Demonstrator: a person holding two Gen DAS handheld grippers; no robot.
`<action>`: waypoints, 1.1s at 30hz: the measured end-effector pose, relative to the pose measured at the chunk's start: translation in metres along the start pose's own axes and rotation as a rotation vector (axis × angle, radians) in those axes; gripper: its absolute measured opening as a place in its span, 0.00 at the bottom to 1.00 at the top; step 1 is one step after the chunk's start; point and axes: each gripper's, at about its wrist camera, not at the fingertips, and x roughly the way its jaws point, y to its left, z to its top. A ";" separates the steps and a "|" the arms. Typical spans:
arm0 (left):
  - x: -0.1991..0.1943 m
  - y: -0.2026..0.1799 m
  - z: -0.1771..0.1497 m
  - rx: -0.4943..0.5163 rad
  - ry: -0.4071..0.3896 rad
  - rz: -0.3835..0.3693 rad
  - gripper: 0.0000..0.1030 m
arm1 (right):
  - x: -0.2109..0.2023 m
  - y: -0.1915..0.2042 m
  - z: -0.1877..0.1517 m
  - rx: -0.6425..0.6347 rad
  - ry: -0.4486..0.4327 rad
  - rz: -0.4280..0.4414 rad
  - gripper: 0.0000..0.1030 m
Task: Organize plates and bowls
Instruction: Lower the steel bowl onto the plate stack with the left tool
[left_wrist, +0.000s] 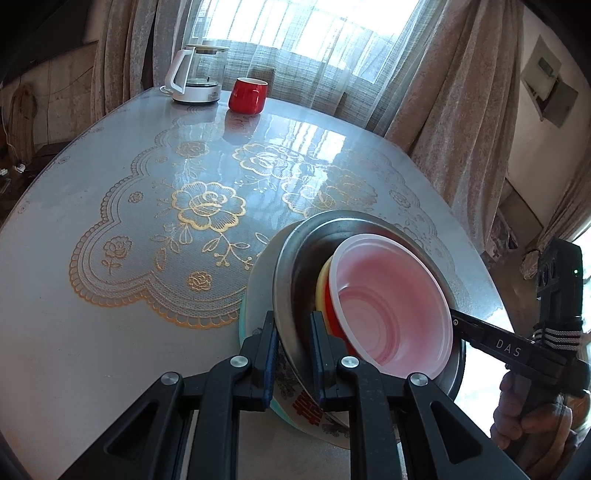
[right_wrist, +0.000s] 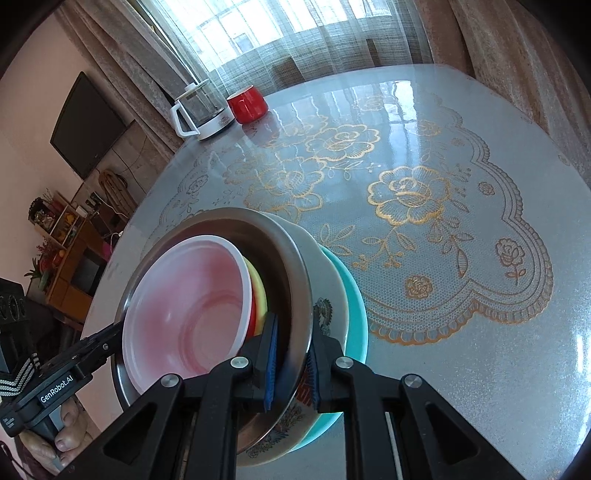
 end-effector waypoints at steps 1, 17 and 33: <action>0.000 0.000 0.000 0.000 0.001 0.001 0.15 | 0.000 0.002 0.001 -0.008 -0.002 -0.008 0.13; -0.002 -0.004 -0.004 0.006 -0.020 0.032 0.18 | -0.017 -0.009 -0.010 0.041 -0.045 0.032 0.23; -0.003 -0.012 -0.005 0.078 -0.069 0.128 0.18 | -0.032 0.002 -0.009 -0.013 -0.149 -0.020 0.15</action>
